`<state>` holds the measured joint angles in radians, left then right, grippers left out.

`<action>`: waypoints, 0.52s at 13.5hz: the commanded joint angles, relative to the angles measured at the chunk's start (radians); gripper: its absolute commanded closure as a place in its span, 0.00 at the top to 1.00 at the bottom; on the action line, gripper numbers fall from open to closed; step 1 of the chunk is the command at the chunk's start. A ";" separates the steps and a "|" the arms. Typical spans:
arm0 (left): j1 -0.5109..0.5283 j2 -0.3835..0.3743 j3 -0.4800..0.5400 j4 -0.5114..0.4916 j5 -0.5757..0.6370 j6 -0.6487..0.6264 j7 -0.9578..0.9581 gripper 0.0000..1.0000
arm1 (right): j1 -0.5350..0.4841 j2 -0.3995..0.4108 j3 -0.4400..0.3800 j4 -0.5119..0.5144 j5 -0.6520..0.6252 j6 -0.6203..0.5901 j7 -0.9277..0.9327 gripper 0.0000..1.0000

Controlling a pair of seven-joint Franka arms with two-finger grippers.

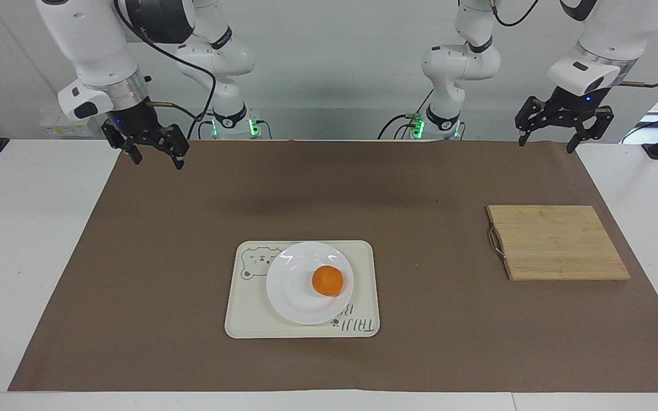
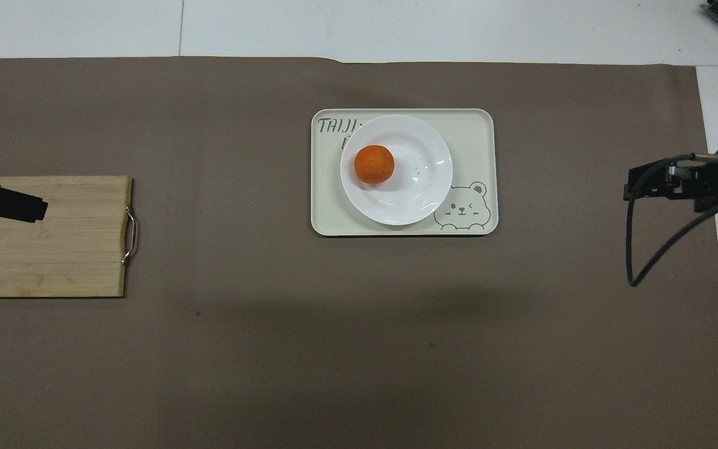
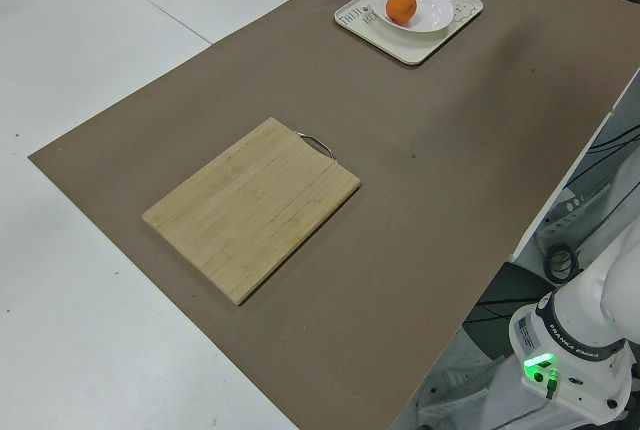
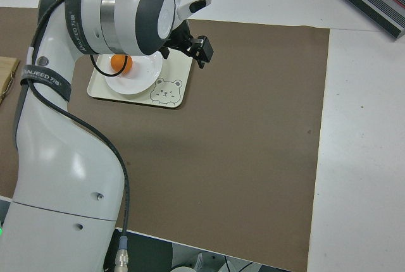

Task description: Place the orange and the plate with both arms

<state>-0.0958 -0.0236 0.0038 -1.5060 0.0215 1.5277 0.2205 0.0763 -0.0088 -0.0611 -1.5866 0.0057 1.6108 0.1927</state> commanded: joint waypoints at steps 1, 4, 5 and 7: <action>0.013 0.008 -0.008 0.026 0.008 -0.023 0.005 1.00 | -0.006 -0.069 0.003 -0.021 -0.027 -0.028 0.008 1.00; 0.013 0.008 -0.007 0.026 0.008 -0.023 0.005 1.00 | -0.009 -0.099 0.001 -0.027 -0.017 -0.104 -0.071 1.00; 0.013 0.008 -0.008 0.026 0.008 -0.023 0.005 1.00 | -0.010 -0.105 0.001 -0.038 -0.016 -0.101 -0.105 1.00; 0.013 0.008 -0.007 0.026 0.008 -0.023 0.005 1.00 | -0.007 -0.103 0.001 -0.038 -0.009 -0.071 -0.125 1.00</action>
<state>-0.0958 -0.0236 0.0038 -1.5060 0.0215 1.5277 0.2205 0.0726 -0.0986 -0.0633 -1.5969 0.0057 1.5113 0.1060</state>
